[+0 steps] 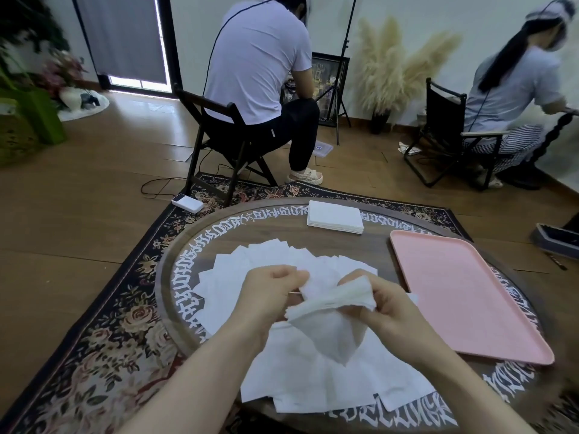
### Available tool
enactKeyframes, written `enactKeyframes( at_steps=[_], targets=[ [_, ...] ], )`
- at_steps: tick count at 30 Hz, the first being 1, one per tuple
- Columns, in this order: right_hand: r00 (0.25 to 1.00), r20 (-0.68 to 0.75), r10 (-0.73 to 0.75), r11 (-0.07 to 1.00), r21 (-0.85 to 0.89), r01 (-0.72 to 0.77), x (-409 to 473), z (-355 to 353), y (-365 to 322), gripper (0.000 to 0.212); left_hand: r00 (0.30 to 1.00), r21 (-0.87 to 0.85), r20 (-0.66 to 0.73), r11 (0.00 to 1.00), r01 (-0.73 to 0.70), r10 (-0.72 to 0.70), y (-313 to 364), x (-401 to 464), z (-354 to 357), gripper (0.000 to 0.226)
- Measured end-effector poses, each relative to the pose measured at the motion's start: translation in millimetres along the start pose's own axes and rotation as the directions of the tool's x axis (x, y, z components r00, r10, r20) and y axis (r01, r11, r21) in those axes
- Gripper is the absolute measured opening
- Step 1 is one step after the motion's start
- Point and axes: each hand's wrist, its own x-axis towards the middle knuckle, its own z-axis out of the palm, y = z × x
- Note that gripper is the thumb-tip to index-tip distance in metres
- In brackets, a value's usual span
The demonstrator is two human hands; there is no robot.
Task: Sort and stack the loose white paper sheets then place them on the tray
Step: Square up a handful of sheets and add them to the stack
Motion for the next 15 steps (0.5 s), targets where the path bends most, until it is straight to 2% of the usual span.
enactKeyframes(
  at_steps=[3, 5, 7, 9, 12, 15],
  targets=[
    [0.981, -0.171, 0.091, 0.97, 0.237, -0.049, 0, -7, -2, 0.019, 0.974, -0.033, -0.144, 0.982, -0.183, 0.177, 2, 5, -2, 0.014],
    [0.958, -0.253, 0.135, 0.931, 0.364, -0.035, 2, -13, -2, 0.021, 0.951, -0.011, -0.171, 0.964, -0.264, 0.258, 4, 6, -4, 0.017],
    [0.946, -0.276, 0.171, 0.895, 0.446, -0.031, 3, -18, 0, 0.026, 0.955, -0.013, -0.116, 0.961, -0.277, 0.273, 4, 6, -4, 0.017],
    [0.944, -0.246, 0.219, 0.88, 0.467, -0.082, 4, -17, 1, 0.026, 0.969, -0.051, 0.001, 0.968, -0.247, 0.247, 3, 3, 0, 0.012],
    [0.941, -0.186, 0.284, 0.891, 0.414, -0.187, 4, -10, 3, 0.021, 0.959, -0.039, 0.155, 0.972, -0.233, 0.237, 1, -3, 6, 0.015],
    [0.926, -0.187, 0.328, 0.89, 0.389, -0.237, 4, -8, 6, 0.023, 0.941, 0.003, 0.201, 0.96, -0.28, 0.274, 1, -6, 8, 0.019]
  ],
)
